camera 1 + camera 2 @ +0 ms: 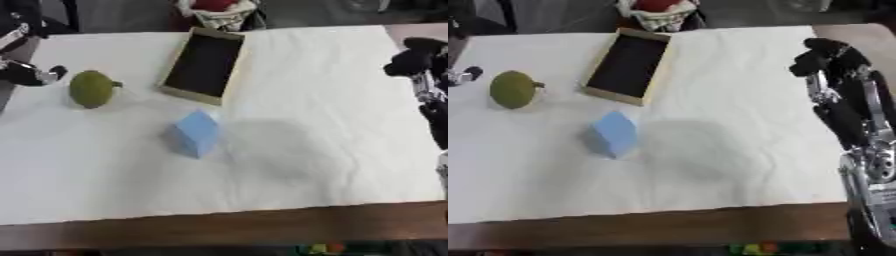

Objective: Pick up objects on the table and place them in the box.

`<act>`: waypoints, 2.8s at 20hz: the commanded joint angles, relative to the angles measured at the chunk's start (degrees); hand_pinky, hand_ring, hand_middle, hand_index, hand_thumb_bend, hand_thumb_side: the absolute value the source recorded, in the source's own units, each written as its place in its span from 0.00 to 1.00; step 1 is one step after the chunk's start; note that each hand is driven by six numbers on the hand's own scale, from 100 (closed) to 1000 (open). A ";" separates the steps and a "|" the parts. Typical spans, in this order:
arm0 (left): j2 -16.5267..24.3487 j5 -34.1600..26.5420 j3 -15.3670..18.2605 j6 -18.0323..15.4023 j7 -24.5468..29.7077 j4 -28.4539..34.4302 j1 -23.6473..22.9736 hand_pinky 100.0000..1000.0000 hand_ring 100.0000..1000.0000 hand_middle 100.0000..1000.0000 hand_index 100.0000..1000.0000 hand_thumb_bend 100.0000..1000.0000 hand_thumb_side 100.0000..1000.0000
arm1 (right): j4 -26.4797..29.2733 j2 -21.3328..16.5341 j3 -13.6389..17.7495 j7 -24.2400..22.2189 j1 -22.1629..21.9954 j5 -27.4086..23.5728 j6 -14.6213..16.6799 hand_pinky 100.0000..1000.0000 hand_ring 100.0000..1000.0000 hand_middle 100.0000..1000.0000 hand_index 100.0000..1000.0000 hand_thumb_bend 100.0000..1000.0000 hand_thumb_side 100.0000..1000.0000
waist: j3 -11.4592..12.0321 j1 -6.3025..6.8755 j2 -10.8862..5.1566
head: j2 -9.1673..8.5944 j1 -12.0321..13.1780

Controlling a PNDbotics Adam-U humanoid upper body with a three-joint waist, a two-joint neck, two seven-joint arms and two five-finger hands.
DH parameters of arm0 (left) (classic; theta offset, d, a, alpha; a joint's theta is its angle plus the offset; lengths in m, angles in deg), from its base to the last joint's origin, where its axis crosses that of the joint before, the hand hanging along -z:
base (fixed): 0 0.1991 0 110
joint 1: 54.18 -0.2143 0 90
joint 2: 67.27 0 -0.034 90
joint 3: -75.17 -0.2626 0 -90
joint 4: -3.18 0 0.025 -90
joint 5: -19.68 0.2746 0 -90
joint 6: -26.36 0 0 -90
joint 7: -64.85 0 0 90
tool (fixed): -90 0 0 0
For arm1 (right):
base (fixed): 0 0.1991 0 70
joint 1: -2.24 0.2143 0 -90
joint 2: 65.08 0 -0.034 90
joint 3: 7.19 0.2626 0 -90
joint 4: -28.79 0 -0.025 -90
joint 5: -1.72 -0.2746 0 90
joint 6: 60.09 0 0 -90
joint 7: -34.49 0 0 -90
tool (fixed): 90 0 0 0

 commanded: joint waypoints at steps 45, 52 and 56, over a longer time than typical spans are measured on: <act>-15.09 15.86 -2.22 0.25 -11.50 -8.45 15.99 0.61 0.51 0.50 0.65 0.07 0.04 | 0.39 -0.49 -1.03 -1.25 1.29 -1.05 0.03 0.64 0.58 0.54 0.73 0.00 0.46 | -4.80 -0.19 -0.56 | 0.27 1.53; -20.01 19.26 -3.17 0.78 -14.42 -12.06 16.33 0.68 0.62 0.62 0.75 0.12 0.04 | 0.35 -0.35 -1.28 -1.46 1.46 -1.21 0.01 0.64 0.58 0.53 0.73 0.00 0.46 | -5.95 -0.30 -0.25 | 0.27 2.22; -20.78 20.25 -3.54 0.56 -15.86 -13.39 15.94 0.71 0.67 0.69 0.80 0.17 0.05 | 0.35 -0.30 -1.26 -1.48 1.47 -1.19 0.01 0.64 0.58 0.53 0.73 0.00 0.46 | -6.06 -0.30 -0.16 | 0.27 2.10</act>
